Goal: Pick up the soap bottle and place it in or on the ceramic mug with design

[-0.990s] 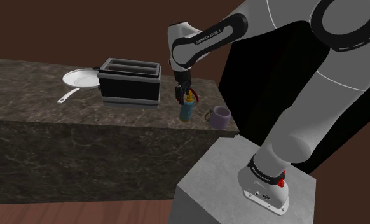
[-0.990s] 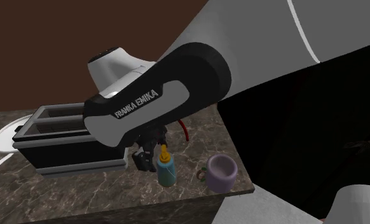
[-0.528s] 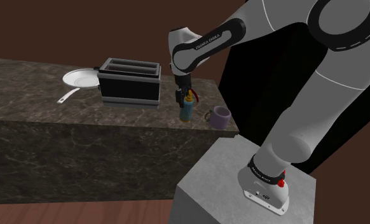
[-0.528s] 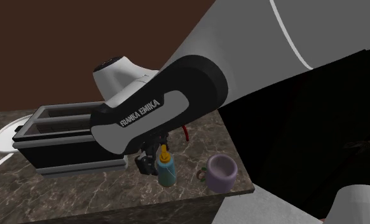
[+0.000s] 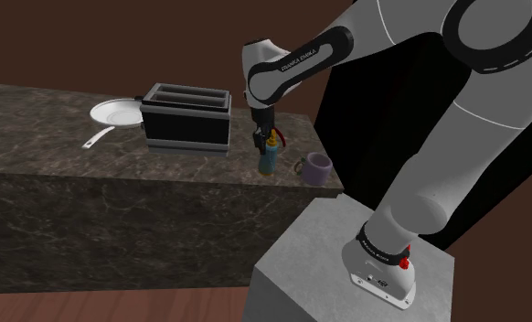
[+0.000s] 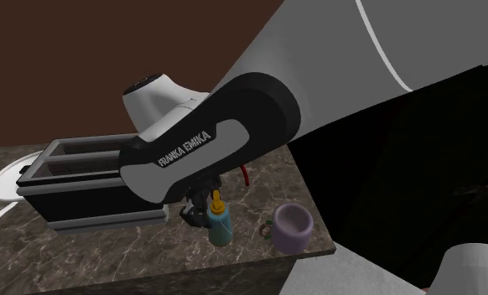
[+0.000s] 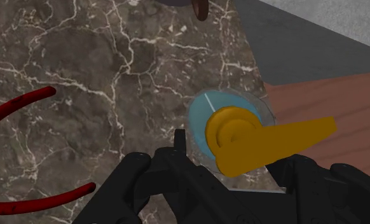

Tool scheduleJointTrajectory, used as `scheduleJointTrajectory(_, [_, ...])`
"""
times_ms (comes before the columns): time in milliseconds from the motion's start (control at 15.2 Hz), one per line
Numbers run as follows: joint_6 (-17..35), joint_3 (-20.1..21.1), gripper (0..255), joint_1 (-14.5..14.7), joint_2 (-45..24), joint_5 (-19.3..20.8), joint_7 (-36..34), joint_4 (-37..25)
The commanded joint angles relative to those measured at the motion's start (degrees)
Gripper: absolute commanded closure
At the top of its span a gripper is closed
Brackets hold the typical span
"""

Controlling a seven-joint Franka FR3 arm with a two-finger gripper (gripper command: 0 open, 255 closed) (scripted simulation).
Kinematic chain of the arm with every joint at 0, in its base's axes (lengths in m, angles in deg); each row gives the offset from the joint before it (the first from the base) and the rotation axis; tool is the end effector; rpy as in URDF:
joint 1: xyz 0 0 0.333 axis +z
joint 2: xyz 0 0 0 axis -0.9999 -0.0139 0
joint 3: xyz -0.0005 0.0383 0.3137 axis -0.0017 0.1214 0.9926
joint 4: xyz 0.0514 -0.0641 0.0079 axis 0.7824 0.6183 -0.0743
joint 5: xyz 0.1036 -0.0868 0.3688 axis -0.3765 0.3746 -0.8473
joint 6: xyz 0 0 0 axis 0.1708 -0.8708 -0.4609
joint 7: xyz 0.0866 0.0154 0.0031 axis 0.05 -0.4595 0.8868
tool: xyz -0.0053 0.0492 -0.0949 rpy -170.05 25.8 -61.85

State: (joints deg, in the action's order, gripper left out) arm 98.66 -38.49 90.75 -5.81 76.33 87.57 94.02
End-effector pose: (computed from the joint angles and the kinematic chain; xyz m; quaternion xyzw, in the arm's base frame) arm 0.4870 -0.0006 0.3432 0.9803 0.1575 -0.1097 0.0468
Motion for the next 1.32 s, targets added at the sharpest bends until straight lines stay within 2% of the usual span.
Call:
scheduleJointTrajectory(0, [0.01, -0.01, 255, -0.01, -0.01, 0.01, 0.00, 0.00])
scheduleJointTrajectory(264, [0.03, -0.01, 255, -0.01, -0.01, 0.01, 0.00, 0.02])
scheduleJointTrajectory(1254, [-11.47, 0.14, 255, 0.14, 5.39, -0.65, 1.38, -6.14])
